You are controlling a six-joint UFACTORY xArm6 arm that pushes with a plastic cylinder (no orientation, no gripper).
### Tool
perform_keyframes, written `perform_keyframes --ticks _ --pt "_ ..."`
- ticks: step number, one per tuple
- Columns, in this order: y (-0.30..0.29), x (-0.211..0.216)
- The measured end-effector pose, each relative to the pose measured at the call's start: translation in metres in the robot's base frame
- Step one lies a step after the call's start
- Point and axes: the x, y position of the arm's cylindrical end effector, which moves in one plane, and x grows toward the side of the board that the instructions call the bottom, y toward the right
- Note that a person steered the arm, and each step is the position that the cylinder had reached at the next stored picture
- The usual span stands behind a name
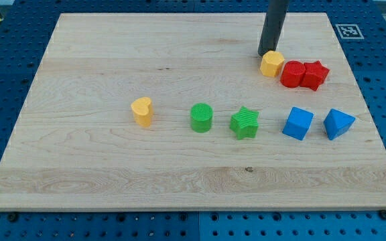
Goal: Slide the yellow heart to the top left of the yellow hexagon
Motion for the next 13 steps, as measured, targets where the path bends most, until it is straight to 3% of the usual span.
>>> perform_keyframes --ticks 1,4,5,6,7,8,11,13 --pt "-0.023 0.000" --pt "-0.243 0.027" --pt "-0.297 0.060" --pt "-0.319 0.123" --pt "-0.310 0.164" --pt "-0.309 0.164" --pt "-0.177 0.164" --pt "-0.211 0.165"
